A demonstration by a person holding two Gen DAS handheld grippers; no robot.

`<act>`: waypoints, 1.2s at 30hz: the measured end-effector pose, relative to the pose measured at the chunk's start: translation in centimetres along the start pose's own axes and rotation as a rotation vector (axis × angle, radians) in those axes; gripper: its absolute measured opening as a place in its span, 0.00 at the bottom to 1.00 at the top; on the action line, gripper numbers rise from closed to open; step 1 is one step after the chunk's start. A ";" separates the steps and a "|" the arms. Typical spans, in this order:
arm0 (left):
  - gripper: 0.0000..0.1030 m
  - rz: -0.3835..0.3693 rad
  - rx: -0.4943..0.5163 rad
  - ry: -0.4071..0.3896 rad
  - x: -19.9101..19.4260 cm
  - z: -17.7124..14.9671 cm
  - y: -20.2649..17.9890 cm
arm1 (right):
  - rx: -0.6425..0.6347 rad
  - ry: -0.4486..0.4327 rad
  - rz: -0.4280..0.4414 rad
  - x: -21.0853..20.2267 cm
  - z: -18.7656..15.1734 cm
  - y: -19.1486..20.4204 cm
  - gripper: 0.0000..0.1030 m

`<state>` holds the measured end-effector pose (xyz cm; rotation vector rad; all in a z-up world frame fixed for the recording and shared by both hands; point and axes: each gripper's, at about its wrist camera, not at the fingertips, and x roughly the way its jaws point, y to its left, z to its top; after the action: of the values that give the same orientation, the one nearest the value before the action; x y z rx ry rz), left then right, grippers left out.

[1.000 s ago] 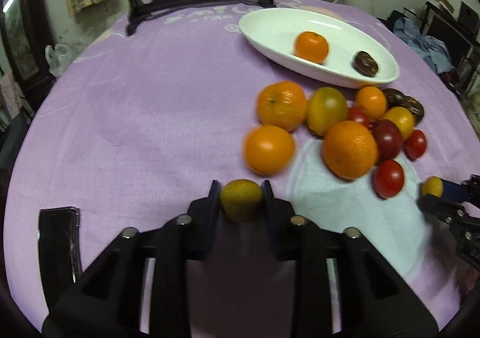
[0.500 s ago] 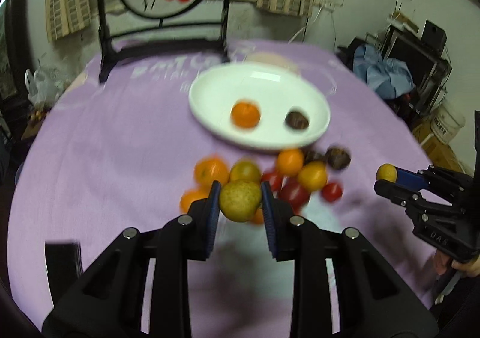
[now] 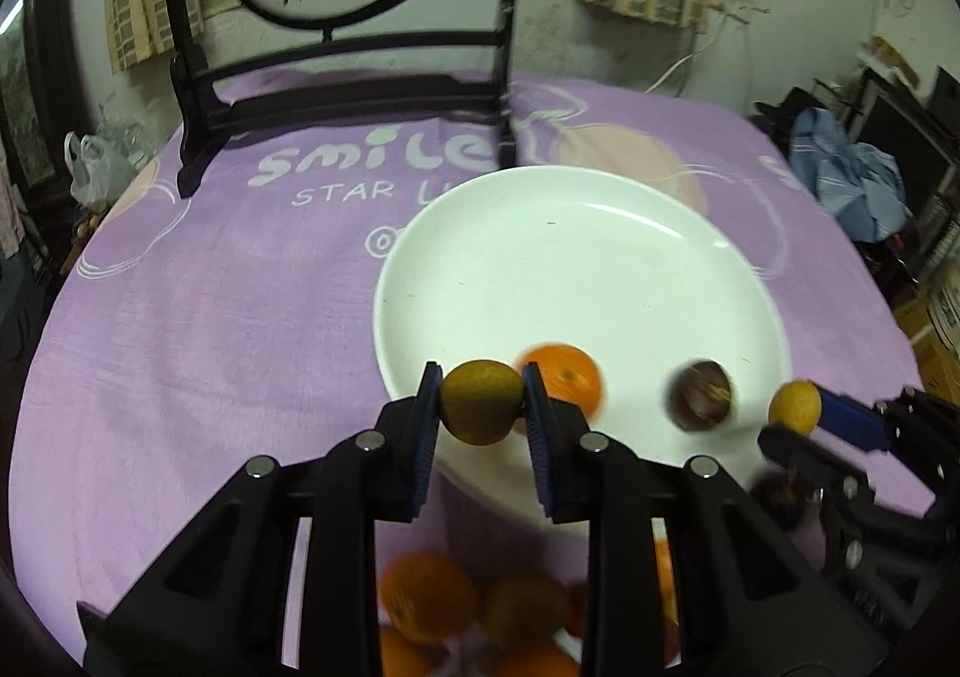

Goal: Organize fruits
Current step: 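Lower both small fruits over the white plate and open both grippers, then grasp an orange with the left gripper while the right grasps a red tomato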

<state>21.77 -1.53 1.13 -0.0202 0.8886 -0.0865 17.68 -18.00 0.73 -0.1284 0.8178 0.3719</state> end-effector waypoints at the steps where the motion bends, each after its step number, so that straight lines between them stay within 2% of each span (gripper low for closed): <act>1: 0.26 0.006 -0.010 0.009 0.9 0.4 0.3 | -0.011 0.006 0.007 0.6 0.3 0.3 0.26; 6: 0.27 0.026 -0.017 0.041 3.3 1.2 0.6 | -0.048 0.048 0.021 3.2 0.8 1.6 0.26; 9: 0.29 0.014 -0.022 0.071 4.4 1.2 0.4 | -0.064 0.083 0.012 4.5 0.9 1.9 0.27; 12: 0.53 0.033 -0.045 0.048 4.2 1.2 0.6 | -0.065 0.081 0.018 4.6 0.9 2.0 0.33; 16: 0.68 0.030 -0.035 0.020 2.6 1.0 0.4 | -0.032 0.074 0.021 3.4 0.3 1.6 0.33; 20: 0.70 0.023 -0.024 -0.010 0.1 0.0 0.5 | 0.010 0.061 0.043 1.1 -0.9 0.7 0.33; 26: 0.74 0.002 0.002 -0.030 -3.5 -2.7 0.3 | 0.047 0.043 0.031 -2.1 -3.3 -0.3 0.33; 36: 0.77 -0.010 0.005 -0.059 -8.2 -8.5 1.6 | 0.067 0.068 0.042 -5.4 -8.2 0.8 0.33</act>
<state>10.10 0.92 2.04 -0.0224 0.8297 -0.0969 8.38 -20.82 -0.85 -0.0619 0.8998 0.3815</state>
